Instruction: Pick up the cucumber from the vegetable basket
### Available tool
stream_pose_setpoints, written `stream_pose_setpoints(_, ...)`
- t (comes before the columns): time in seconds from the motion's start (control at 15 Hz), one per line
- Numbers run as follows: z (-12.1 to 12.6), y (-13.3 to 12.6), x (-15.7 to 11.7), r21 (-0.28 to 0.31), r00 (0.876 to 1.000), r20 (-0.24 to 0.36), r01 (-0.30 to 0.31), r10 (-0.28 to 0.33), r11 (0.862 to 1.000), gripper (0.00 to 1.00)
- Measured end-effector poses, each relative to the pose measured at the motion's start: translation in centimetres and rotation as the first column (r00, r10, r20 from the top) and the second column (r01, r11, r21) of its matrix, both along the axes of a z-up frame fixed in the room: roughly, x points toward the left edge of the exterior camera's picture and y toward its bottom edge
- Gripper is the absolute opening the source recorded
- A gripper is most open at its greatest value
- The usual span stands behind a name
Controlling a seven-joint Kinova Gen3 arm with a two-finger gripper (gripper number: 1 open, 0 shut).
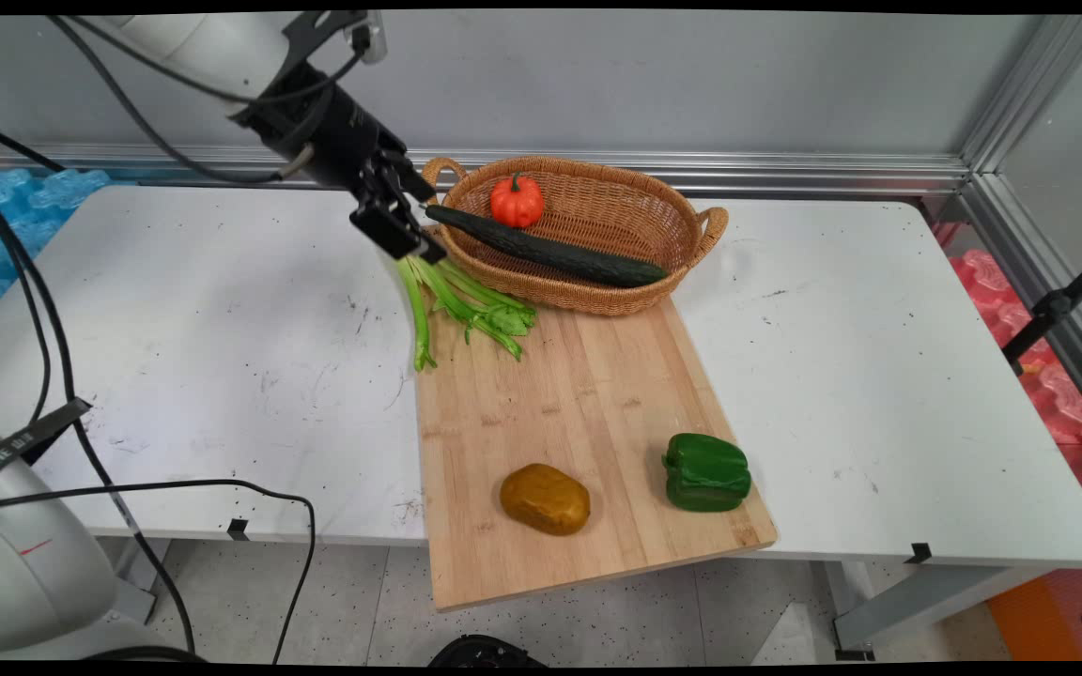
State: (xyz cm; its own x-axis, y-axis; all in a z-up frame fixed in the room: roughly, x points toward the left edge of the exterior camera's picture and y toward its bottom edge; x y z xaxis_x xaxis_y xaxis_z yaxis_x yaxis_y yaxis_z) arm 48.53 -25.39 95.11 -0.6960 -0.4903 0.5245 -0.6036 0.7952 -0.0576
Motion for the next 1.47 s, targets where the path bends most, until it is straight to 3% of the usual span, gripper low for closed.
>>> stream_pose_setpoints(0.27,0.2,-2.7,0.6,-0.027,1.0,0.005,-0.016,0.016,1.0,1.0)
stream_pose_setpoints(0.47,-0.2,-5.5,0.1,-0.048,1.0,0.016,0.005,-0.004,0.999,1.0)
stream_pose_setpoints(0.93,-2.8,-11.7,-2.2,-0.066,0.996,0.037,0.085,-0.083,0.994,1.0)
stream_pose_setpoints(1.47,-7.7,-17.6,-4.7,-0.023,0.979,0.054,0.196,-0.195,0.98,1.0)
